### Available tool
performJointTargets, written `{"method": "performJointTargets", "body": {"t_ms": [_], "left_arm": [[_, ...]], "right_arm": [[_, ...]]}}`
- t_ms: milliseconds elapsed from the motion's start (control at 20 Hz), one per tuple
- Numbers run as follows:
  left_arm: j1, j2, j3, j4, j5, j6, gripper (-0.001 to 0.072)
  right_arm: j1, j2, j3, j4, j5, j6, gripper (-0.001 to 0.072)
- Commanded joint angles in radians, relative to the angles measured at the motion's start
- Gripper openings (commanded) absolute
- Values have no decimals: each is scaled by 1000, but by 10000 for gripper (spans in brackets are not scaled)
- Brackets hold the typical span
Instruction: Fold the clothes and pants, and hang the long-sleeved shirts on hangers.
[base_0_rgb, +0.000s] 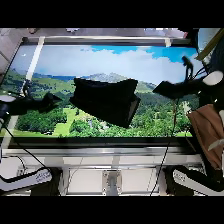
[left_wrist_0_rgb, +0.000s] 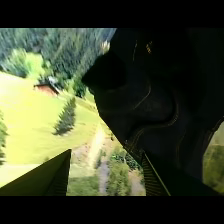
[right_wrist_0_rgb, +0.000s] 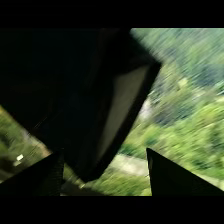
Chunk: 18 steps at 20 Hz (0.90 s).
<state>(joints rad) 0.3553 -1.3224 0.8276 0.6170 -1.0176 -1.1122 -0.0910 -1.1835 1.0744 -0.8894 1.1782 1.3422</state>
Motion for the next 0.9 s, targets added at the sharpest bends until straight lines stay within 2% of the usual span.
{"method": "performJointTargets", "body": {"t_ms": [0,150,200,250,350,400,550,650,850], "left_arm": [[-102,-16,-145,-213,105,20,487],[-193,-82,-144,-440,222,21,487],[-211,-98,-143,-491,292,42,487],[-219,-107,-138,-504,340,107,487],[-222,-110,-126,-500,361,229,487],[-224,-110,-124,-490,358,247,487],[-225,-110,-124,-351,290,246,486],[-225,-110,-124,-250,281,203,485],[-228,-110,-124,-240,242,177,484]], "right_arm": [[134,70,-237,134,-109,-21,554],[293,69,-288,130,-253,-20,555],[330,69,-288,116,-278,-20,554],[349,69,-288,103,-286,-19,554],[352,69,-288,83,-275,-16,553],[351,69,-288,65,-274,-7,553],[351,69,-288,37,-229,45,552],[351,69,-288,36,-181,60,552],[366,69,-288,50,-176,113,552]]}}
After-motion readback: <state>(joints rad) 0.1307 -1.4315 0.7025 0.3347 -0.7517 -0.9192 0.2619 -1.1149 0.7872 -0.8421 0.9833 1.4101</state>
